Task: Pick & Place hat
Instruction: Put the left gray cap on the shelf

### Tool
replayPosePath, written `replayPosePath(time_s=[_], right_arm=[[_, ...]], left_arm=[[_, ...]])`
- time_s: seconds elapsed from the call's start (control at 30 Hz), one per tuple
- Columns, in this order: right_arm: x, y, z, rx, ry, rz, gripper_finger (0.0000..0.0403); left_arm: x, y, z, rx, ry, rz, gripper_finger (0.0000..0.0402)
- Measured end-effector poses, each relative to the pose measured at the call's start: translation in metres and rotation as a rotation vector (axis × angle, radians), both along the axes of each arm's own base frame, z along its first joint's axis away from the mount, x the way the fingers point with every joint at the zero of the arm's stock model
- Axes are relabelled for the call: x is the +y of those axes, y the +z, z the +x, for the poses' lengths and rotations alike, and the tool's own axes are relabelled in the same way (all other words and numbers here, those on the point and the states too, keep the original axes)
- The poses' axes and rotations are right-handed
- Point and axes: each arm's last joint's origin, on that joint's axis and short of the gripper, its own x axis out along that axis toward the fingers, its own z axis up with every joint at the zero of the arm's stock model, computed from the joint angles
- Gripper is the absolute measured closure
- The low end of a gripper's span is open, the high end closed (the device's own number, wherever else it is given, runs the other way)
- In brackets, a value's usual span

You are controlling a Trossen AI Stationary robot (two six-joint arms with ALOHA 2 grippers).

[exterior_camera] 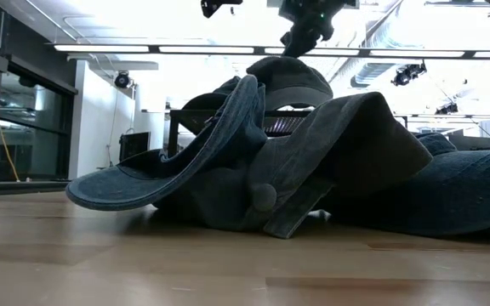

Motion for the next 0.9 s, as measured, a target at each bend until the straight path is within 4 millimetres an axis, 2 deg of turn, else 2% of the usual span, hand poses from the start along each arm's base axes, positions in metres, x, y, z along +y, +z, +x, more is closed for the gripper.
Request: replayPosePath(time_s=[0.33,0.63,0.8,0.9], right_arm=[[-0.022,-0.025,0.01,0.053,-0.039,0.02,0.0385],[-0.034,-0.051,0.019,0.117,-0.044,0.075,0.0385],[-0.035,-0.052,0.02,0.123,-0.054,0.074,0.0384],[-0.036,-0.052,0.019,0.138,-0.094,0.067,0.0361]], left_arm=[[0.001,0.003,0.002,-0.033,0.012,0.014,0.0253],[0.003,0.003,0.002,-0.02,0.06,0.045,0.0253],[0.003,0.003,0.002,-0.02,0.062,0.047,0.0253],[0.003,0.003,0.002,-0.02,0.063,0.047,0.0253]])
